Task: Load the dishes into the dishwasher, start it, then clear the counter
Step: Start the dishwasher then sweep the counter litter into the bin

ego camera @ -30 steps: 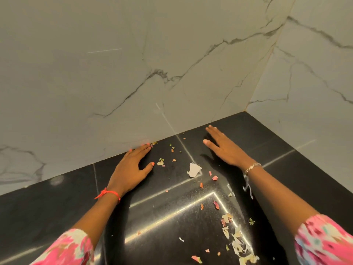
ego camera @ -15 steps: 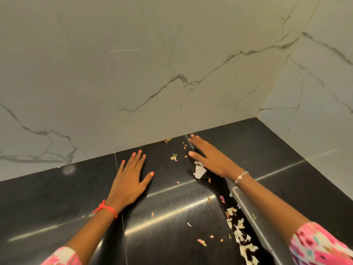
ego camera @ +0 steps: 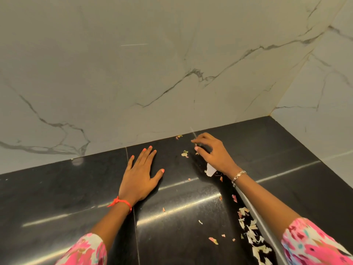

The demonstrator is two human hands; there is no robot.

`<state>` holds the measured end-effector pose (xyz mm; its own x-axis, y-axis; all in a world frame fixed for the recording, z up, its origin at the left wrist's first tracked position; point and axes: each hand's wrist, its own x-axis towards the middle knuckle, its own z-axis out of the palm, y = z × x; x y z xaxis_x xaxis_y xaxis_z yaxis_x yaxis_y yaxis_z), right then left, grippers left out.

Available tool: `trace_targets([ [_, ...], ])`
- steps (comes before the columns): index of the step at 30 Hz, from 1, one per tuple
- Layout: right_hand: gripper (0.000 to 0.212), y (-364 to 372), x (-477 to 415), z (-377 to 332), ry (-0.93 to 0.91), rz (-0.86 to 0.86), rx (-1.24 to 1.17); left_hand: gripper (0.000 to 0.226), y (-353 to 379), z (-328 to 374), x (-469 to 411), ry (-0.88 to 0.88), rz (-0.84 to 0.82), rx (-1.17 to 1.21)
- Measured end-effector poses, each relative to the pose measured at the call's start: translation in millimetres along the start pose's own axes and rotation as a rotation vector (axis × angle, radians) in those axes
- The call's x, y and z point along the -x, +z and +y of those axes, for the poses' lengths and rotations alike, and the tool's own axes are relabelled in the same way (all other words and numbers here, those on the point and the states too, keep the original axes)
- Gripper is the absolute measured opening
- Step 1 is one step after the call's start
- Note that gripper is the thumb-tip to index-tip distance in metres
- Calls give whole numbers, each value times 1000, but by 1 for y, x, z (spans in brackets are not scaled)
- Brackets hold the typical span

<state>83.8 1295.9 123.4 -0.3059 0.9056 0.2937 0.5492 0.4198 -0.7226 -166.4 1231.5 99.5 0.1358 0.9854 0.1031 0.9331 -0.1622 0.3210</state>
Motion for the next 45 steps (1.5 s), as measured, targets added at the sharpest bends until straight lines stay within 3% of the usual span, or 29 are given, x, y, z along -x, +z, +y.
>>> trace_targets([
  [4,43,19,-29,-10,-88,-281,371,85,1,0,1,-7,-5,8],
  [7,47,31,-46,-6,-152,-361,532,85,0,0,0,-9,-4,-2],
  [10,28,30,-41,-5,-116,-208,361,84,0,-1,0,-5,-5,11],
  [14,18,16,-36,2,-65,-10,259,85,0,-2,0,-1,0,9],
  [17,38,9,-31,13,70,-248,274,85,-1,-2,-1,-3,-7,-2],
  [21,46,14,-4,6,-46,-420,373,86,-1,-3,-1,0,-20,-21],
  [25,37,6,29,-9,21,-521,-35,87,1,-3,-1,9,-28,-24],
  [27,33,-1,30,-17,85,-471,-230,87,2,-3,-1,9,-27,-22],
  [30,39,4,15,-25,82,-427,-57,87,2,-5,-3,15,-23,-12],
  [34,49,26,16,-24,-70,-591,440,85,3,-6,-2,10,-29,-14],
  [38,47,15,68,-35,-132,-621,351,69,2,-4,-3,-1,-30,-19],
  [41,42,-5,107,-55,10,-704,127,64,0,-3,-1,1,-31,-13],
  [43,41,-24,114,-63,149,-585,2,63,-1,-1,0,0,-30,-5],
  [45,43,-44,109,-51,225,-384,100,63,-1,0,-1,-1,-25,6],
])
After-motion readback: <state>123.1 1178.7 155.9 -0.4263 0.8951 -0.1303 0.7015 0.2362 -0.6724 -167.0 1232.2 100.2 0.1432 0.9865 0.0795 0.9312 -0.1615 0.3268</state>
